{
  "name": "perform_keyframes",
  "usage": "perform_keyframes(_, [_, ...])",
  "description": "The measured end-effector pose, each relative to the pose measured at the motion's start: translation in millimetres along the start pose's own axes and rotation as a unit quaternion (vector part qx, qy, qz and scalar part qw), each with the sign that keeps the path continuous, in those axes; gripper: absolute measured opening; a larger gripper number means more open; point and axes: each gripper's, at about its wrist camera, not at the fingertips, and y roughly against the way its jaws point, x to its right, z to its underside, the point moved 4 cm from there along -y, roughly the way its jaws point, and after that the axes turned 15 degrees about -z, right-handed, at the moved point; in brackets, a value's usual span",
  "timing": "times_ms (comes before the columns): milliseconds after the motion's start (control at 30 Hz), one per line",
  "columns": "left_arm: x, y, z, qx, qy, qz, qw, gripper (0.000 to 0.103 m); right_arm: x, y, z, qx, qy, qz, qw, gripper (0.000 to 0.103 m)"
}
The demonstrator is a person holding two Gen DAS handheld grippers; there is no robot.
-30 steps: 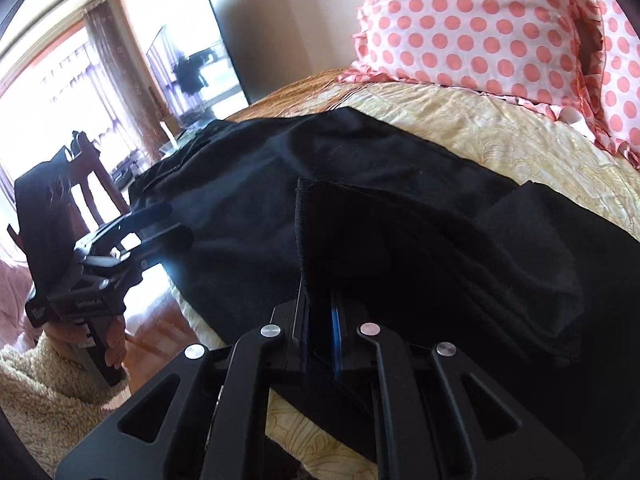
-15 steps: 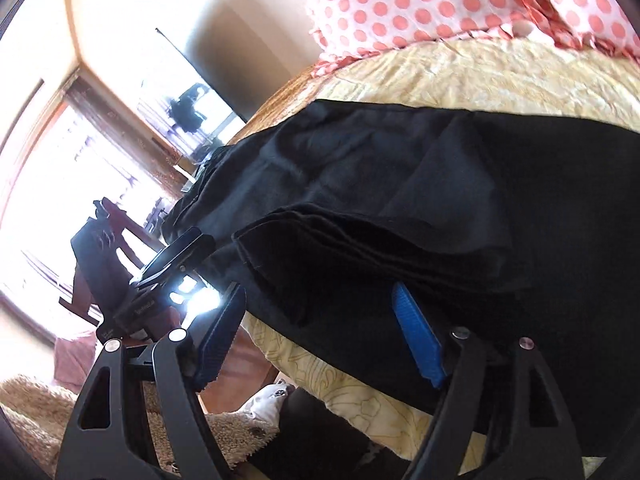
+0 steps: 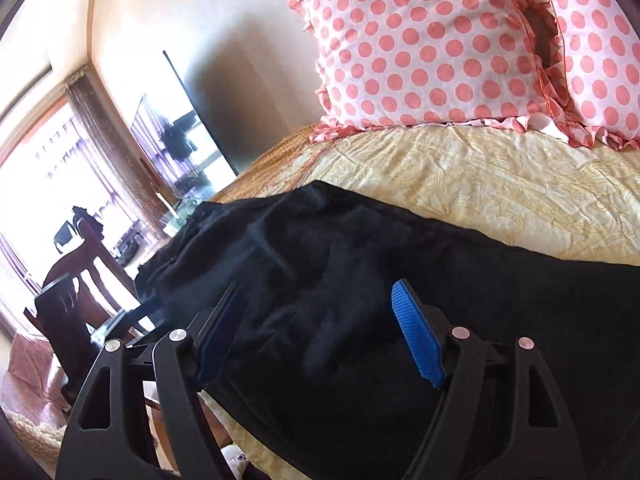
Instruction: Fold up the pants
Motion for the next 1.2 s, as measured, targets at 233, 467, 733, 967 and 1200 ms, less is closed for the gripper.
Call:
perform_keyframes(233, [-4, -4, -4, -0.007, 0.017, 0.002, 0.9998, 0.101, -29, -20, 31, -0.033, 0.108, 0.073, 0.991, 0.079])
perform_keyframes(467, [-12, 0, -4, -0.001, 0.018, -0.012, 0.9998, 0.101, -37, -44, 52, -0.069, 0.182, 0.137, 0.971, 0.084])
perform_keyframes(733, [-74, 6, -14, -0.011, 0.097, -0.023, 0.995, 0.101, -13, -36, 62, -0.056, 0.104, 0.116, 0.986, 0.094])
perform_keyframes(967, [-177, -8, -18, -0.071, 0.304, 0.059, 0.9481, 0.101, -16, -37, 65, -0.052, 0.119, 0.119, 0.984, 0.097])
perform_keyframes(1200, [-197, -14, -9, -0.099, 0.344, 0.062, 0.9316, 0.101, -16, -36, 64, -0.051, 0.12, 0.117, 0.985, 0.097])
